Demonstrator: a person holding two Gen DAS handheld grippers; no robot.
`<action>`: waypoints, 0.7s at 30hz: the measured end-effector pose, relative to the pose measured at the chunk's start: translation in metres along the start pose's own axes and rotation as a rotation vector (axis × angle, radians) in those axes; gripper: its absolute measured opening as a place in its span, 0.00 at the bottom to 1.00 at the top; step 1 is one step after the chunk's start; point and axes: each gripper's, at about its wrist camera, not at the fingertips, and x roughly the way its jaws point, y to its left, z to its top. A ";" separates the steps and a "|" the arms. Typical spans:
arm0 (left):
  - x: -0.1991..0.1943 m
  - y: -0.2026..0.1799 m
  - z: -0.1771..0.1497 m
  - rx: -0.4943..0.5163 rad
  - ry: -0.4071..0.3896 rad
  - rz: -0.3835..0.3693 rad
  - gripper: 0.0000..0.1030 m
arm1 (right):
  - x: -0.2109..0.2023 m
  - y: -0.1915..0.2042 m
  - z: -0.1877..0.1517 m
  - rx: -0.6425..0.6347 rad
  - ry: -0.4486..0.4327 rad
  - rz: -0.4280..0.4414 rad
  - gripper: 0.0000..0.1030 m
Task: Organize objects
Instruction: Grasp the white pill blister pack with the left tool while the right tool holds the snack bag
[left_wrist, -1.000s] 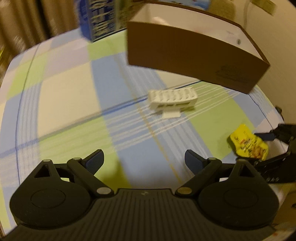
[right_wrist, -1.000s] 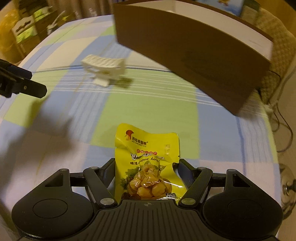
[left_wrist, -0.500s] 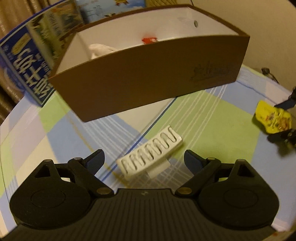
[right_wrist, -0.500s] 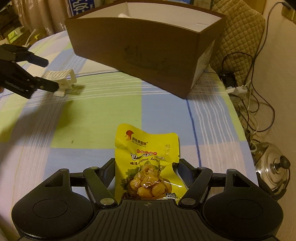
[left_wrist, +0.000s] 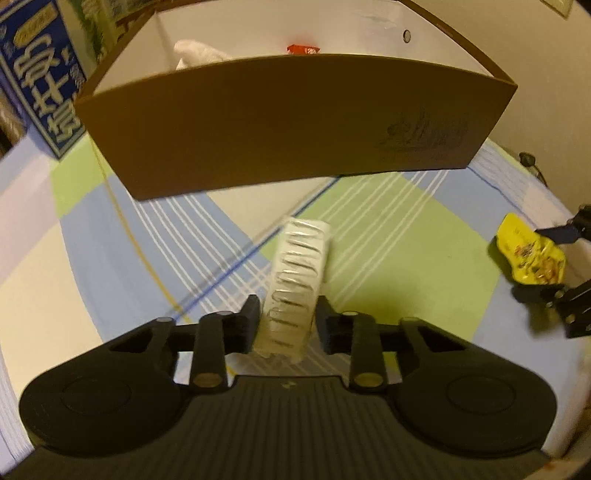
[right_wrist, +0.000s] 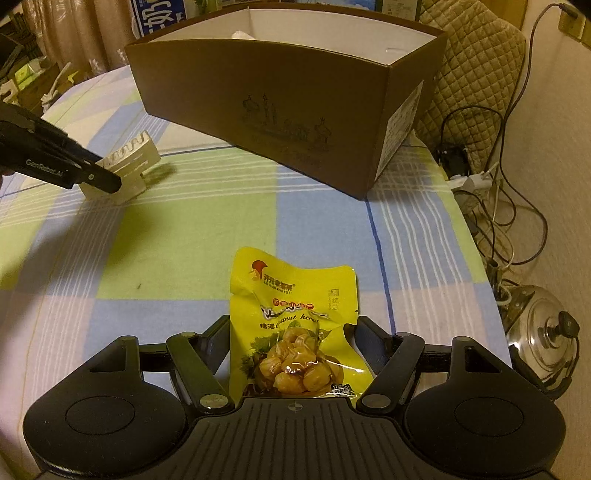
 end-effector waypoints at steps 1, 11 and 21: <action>0.000 0.000 0.000 -0.027 0.009 -0.014 0.23 | 0.000 0.000 0.000 0.000 0.000 0.001 0.67; 0.010 -0.004 0.017 -0.113 0.038 0.007 0.25 | 0.000 -0.001 -0.001 0.004 -0.004 0.001 0.67; 0.014 -0.008 0.015 -0.126 0.046 0.034 0.22 | 0.000 -0.003 0.000 0.022 -0.018 -0.014 0.67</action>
